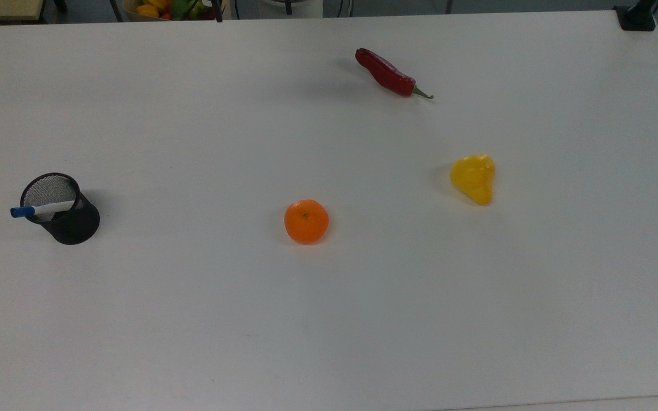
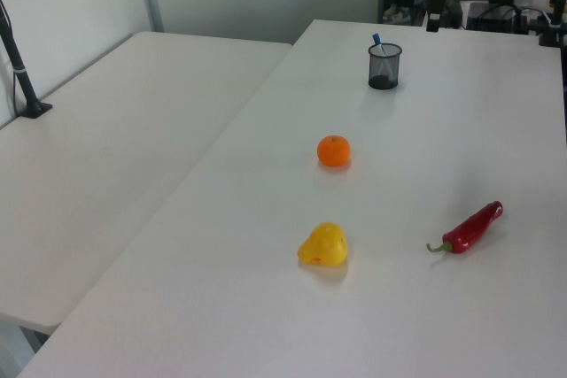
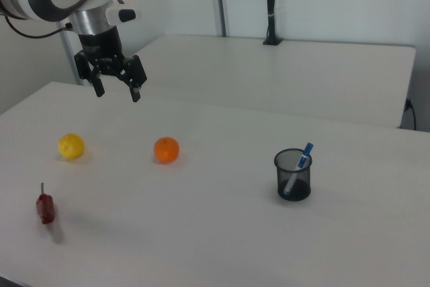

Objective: Take marker pen

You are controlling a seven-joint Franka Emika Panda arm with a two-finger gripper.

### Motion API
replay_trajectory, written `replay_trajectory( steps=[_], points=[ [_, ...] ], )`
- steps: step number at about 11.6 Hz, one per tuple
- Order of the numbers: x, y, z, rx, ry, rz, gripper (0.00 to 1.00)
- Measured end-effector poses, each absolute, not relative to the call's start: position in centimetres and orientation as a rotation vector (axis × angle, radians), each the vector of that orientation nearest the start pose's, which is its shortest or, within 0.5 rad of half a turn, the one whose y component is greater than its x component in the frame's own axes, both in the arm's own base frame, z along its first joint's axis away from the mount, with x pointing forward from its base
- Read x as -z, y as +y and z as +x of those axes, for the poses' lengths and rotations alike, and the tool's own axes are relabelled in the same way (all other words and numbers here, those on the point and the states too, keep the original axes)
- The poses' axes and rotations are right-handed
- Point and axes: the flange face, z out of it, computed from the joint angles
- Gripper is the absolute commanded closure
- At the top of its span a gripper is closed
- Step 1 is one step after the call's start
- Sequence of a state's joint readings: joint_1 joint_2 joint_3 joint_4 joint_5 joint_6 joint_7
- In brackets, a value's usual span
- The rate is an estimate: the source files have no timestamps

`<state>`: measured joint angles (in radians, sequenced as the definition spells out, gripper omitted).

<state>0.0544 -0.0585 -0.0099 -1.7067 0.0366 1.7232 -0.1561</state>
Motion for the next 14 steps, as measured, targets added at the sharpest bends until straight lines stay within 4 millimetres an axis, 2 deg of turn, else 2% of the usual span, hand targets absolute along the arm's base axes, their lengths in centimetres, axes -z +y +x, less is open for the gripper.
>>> replay_trajectory(
  steps=[7,12,14],
  points=[
    [-60.9,2.3,54.8,0.130,-0.291,-3.093,0.00],
    [-61.3,-2.3,54.9,0.155,-0.174,-3.120,0.00],
    [-61.8,-4.1,55.5,0.260,-0.126,-3.126,0.00]
  ],
)
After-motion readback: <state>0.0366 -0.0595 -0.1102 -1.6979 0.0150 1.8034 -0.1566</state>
